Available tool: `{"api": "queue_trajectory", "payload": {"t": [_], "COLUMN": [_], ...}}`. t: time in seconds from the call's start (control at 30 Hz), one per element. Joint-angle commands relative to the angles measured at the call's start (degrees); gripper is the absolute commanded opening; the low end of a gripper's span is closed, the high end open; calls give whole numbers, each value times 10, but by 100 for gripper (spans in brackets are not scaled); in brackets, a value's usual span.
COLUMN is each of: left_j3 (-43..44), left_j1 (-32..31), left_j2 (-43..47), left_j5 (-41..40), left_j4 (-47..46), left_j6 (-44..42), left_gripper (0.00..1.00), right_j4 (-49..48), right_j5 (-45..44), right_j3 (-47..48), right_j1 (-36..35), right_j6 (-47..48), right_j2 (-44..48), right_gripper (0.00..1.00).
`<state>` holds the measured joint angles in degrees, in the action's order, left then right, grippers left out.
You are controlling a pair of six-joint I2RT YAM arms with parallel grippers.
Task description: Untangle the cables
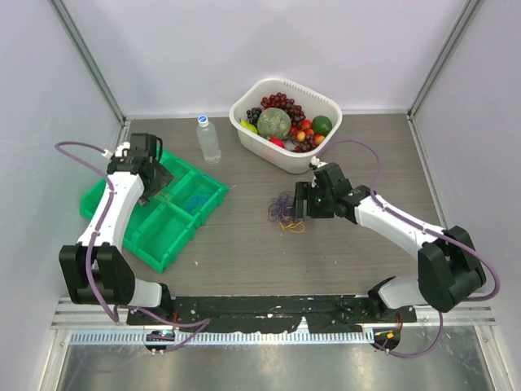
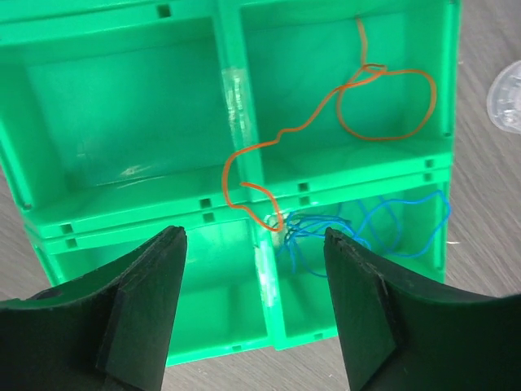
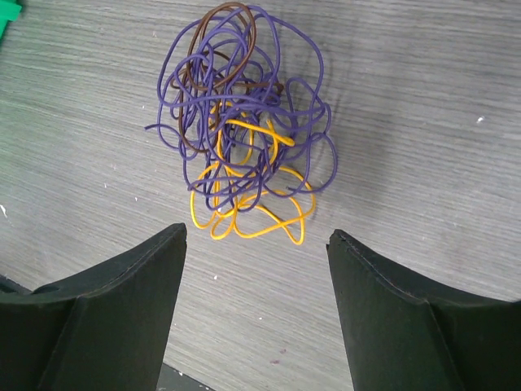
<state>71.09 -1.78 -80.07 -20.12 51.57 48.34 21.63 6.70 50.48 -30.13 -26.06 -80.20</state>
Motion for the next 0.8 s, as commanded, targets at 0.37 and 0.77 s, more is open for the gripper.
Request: {"api": "queue_trajectory", "payload": {"t": [0.37,0.77], "left_j3": [36,67], "left_j1": [39,42], "left_j2": [-78,-184], "left_j5": [24,43], "left_j4": [-60,-183], "left_j6": [6,-73], "left_gripper": [32,0], "right_j4": [18,31], "right_j5": [-35,-55], "right_j3": [-22,-6], "right_j1": [0,2], "right_j6": [-1,14], "right_j2": [85,89], "right_gripper": [75,75]}}
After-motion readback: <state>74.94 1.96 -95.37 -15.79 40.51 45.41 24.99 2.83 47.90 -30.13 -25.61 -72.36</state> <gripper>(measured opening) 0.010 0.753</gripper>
